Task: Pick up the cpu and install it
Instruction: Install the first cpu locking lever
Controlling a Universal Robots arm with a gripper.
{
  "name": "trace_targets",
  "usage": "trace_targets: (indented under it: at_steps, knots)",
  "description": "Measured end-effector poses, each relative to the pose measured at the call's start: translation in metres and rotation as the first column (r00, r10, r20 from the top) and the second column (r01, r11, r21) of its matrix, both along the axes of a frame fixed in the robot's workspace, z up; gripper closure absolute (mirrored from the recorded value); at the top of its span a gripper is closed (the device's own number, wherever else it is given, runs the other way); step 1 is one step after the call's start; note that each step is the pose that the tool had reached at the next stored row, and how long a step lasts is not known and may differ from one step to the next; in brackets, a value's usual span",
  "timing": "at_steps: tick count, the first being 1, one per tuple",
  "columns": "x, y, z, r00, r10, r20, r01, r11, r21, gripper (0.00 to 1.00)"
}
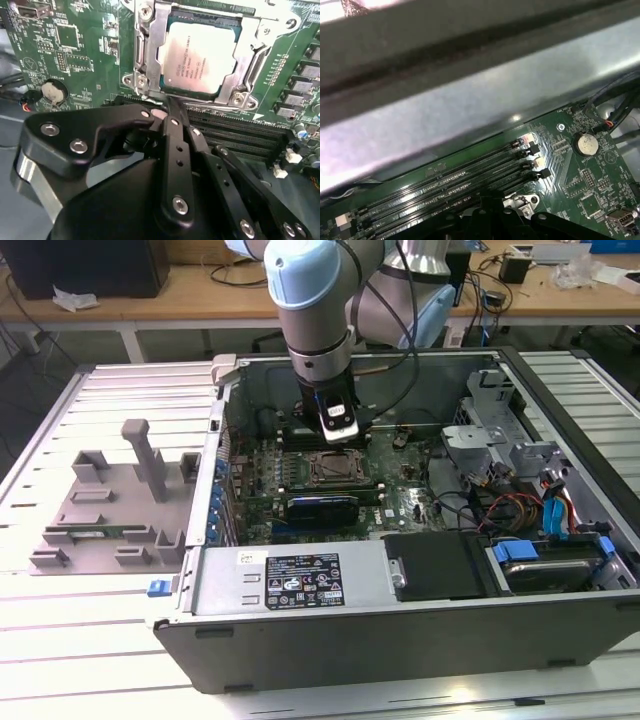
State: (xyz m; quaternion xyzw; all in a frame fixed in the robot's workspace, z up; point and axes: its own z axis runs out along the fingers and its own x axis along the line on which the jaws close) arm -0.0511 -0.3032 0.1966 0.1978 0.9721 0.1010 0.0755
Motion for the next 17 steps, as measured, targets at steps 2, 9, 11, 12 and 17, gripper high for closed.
trace_targets:
  at_steps: [2, 9, 11, 12, 17]
  knots:
    - [0.000, -0.0001, 0.0032, 1.0000, 0.000, 0.0000, 0.000, 1.0000, -0.0002, 0.89]
    - [-0.004, 0.0024, 0.0140, 1.0000, 0.000, 0.0053, 0.000, 1.0000, 0.0000, 0.89]
    - [-0.006, 0.0040, 0.0127, 0.9999, 0.000, 0.0101, 0.000, 1.0000, -0.0020, 0.89]
    - [-0.007, 0.0042, 0.0116, 0.9999, 0.000, 0.0129, 0.000, 1.0000, -0.0076, 0.89]
    - [-0.007, 0.0042, 0.0076, 0.9998, 0.000, 0.0191, 0.000, 0.9998, -0.0193, 0.89]
